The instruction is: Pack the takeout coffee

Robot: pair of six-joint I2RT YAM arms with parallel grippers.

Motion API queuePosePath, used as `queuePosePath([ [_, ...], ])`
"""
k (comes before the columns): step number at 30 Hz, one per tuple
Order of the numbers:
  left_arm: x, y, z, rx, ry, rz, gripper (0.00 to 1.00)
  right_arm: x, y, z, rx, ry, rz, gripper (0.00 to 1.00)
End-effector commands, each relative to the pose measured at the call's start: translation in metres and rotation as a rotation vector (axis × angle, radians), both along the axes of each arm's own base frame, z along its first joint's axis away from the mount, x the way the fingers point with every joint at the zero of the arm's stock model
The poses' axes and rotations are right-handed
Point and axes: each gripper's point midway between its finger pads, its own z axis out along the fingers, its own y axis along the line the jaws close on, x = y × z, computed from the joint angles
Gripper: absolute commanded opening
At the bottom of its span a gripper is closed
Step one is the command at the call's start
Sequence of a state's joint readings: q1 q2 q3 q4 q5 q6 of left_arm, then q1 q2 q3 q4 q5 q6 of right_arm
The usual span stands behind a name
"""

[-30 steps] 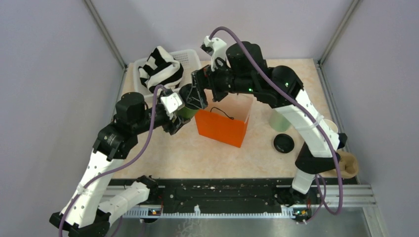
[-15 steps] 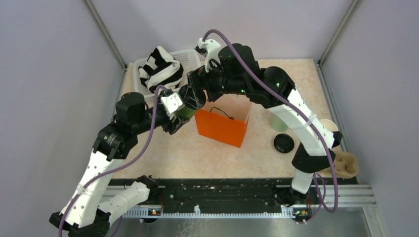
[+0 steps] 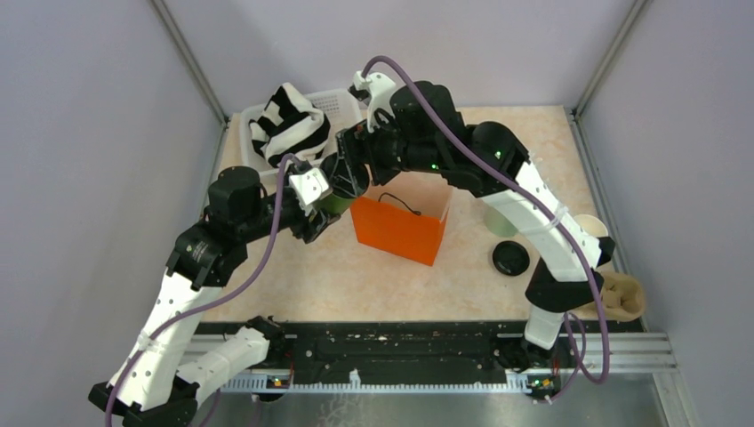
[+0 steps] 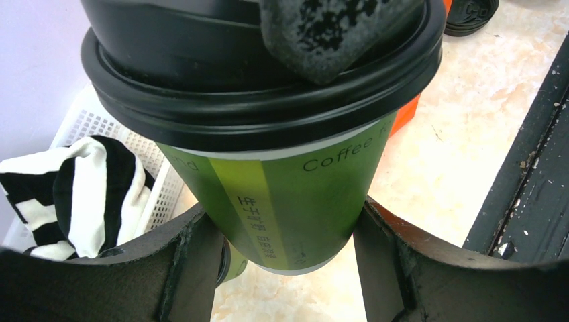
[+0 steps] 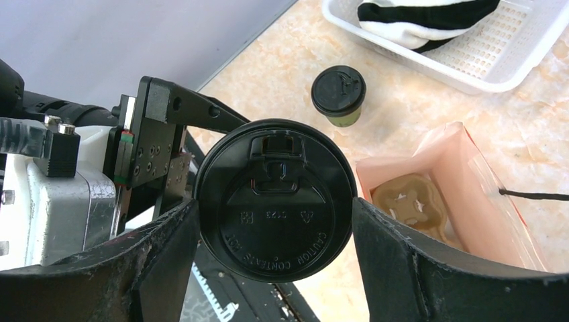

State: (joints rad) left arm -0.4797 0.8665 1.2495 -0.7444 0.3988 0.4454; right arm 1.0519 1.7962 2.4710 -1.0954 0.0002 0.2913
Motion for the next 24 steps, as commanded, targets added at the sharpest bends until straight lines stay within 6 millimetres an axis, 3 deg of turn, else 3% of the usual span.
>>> queuePosePath([
  [1, 0.002, -0.001, 0.028, -0.030, -0.090, -0.004, 0.52, -0.004, -0.002, 0.003, 0.008, -0.004, -0.011, 0.79],
  [9, 0.002, 0.000, 0.029, -0.029, -0.091, 0.002, 0.52, -0.004, -0.002, -0.003, 0.001, 0.001, -0.014, 0.84],
  [15, 0.003, 0.001, 0.032, -0.033, -0.096, 0.009, 0.52, -0.007, 0.001, -0.007, 0.014, 0.020, -0.003, 0.74],
  [24, 0.005, 0.001, 0.038, -0.043, -0.124, 0.016, 0.51, -0.011, 0.000, -0.008, 0.052, 0.041, 0.003, 0.80],
])
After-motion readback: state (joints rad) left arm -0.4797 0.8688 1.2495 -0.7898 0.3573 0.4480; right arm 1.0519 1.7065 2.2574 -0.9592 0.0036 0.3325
